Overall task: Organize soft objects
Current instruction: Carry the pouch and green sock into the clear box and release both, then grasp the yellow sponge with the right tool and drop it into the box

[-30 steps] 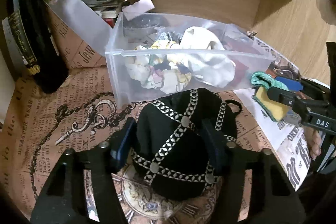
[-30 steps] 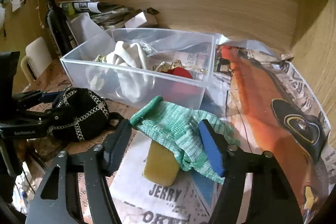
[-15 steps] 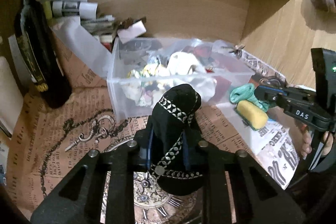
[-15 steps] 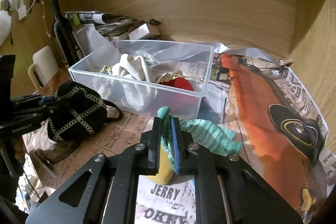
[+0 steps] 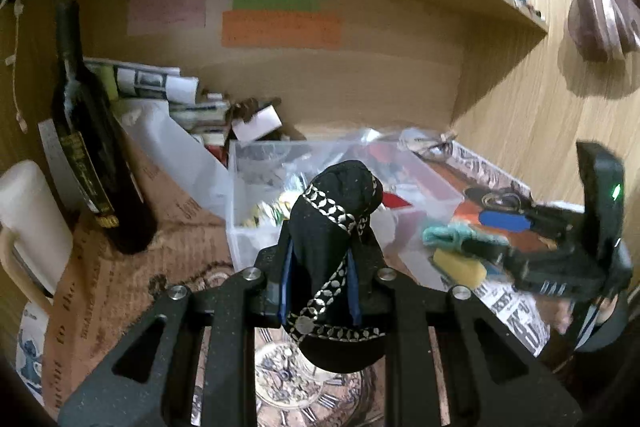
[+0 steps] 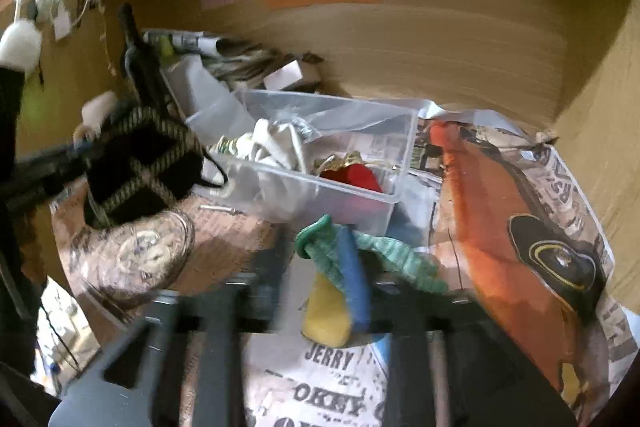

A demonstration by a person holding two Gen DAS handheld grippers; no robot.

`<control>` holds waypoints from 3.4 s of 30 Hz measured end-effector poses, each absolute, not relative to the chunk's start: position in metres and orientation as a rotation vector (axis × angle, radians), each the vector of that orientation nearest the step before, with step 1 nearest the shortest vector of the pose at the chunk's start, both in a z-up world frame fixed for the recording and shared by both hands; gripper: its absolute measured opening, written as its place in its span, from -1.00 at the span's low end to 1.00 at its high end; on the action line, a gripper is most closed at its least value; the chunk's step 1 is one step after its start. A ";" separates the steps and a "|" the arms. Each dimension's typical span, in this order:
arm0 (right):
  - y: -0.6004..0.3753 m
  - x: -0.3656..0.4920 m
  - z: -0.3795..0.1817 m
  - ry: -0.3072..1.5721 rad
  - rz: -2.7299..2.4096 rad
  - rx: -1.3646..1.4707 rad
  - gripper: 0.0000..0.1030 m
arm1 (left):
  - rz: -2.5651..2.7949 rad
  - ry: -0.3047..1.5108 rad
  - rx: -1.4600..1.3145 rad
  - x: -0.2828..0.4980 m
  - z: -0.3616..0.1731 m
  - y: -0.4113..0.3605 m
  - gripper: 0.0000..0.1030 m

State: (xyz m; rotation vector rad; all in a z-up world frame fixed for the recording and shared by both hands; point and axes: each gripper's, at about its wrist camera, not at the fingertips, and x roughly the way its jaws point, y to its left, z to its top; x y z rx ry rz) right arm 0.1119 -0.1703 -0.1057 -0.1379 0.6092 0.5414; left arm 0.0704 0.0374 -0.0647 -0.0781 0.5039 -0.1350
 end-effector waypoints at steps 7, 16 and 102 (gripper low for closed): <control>-0.154 0.136 -0.130 0.668 0.487 -0.240 0.11 | -0.138 0.465 -0.093 0.072 -0.049 0.045 -0.58; -0.170 0.147 -0.134 0.691 0.502 -0.153 -0.74 | -0.135 0.443 -0.099 0.080 -0.041 0.049 -0.58; -0.152 0.134 -0.074 0.531 0.515 -0.178 -0.23 | -0.019 0.500 -0.072 0.106 -0.067 0.062 0.67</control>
